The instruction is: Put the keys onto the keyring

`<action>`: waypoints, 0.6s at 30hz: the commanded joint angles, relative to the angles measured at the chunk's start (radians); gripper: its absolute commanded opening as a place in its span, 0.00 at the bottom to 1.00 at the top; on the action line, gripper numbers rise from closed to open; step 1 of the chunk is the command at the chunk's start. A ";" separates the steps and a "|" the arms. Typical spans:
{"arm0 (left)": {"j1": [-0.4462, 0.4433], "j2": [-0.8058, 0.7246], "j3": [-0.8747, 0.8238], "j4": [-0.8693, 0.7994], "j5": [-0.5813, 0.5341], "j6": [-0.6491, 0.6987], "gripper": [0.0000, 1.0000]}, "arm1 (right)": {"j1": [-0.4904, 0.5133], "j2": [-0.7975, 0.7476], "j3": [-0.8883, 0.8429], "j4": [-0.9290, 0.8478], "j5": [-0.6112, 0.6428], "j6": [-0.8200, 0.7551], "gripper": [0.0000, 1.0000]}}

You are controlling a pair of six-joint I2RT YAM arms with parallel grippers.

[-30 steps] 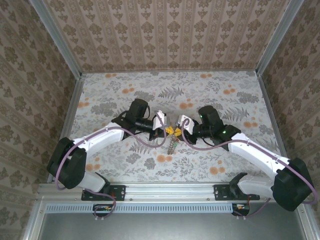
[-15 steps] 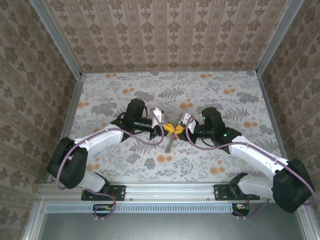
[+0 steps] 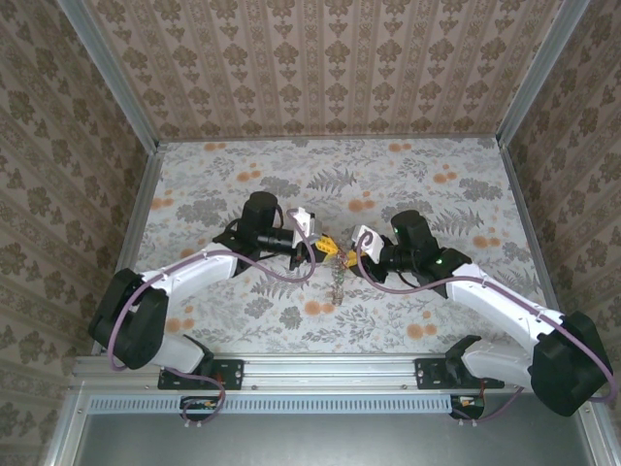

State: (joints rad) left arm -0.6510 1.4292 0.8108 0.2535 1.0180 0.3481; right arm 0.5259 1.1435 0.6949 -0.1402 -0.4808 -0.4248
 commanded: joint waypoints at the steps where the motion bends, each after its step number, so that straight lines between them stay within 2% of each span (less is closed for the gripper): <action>1: 0.005 -0.026 -0.014 0.055 0.041 -0.026 0.00 | -0.005 -0.025 0.015 -0.035 0.022 -0.017 0.24; 6: 0.005 -0.024 -0.014 0.042 0.021 -0.016 0.00 | -0.006 -0.100 -0.004 0.012 0.024 0.017 0.27; 10: 0.004 -0.022 -0.013 0.045 0.016 -0.017 0.00 | -0.006 -0.129 0.003 -0.017 0.052 -0.009 0.29; 18: 0.001 -0.018 -0.015 0.043 0.009 -0.015 0.00 | 0.008 -0.076 0.056 0.021 -0.068 0.000 0.27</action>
State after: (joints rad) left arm -0.6472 1.4292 0.7994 0.2638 1.0096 0.3397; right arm 0.5278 1.0462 0.7109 -0.1429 -0.4881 -0.4198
